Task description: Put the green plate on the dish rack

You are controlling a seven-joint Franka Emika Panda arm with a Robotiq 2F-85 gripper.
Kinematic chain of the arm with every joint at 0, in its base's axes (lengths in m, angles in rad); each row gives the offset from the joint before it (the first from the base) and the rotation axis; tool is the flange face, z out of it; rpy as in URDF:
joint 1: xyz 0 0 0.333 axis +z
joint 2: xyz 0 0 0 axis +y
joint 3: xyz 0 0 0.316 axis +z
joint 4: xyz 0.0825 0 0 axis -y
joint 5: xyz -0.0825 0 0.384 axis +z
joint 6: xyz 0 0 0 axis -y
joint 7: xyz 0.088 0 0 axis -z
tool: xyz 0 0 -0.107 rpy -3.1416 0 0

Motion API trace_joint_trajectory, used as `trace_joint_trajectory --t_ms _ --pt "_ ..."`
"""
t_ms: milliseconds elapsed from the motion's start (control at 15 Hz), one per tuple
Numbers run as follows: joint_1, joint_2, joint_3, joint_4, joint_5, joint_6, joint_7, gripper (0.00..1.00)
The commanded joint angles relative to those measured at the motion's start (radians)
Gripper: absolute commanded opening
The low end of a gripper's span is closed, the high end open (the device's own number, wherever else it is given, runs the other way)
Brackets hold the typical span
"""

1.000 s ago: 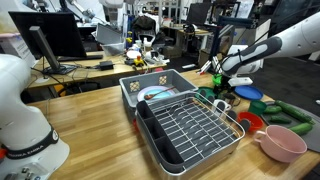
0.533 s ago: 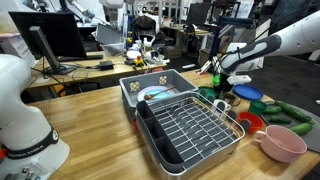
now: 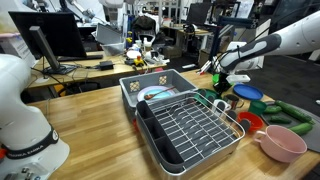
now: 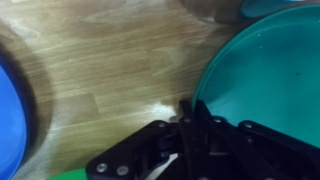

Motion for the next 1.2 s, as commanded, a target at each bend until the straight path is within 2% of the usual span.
trace_joint_trajectory --t_ms 0,333,1133 --pt "-0.054 0.025 0.057 0.019 0.055 -0.007 -0.020 0.00" --pt "-0.115 0.034 0.099 0.014 0.144 -0.003 -0.033 0.02" --pt "-0.187 0.020 0.145 -0.005 0.248 0.040 -0.057 0.02"
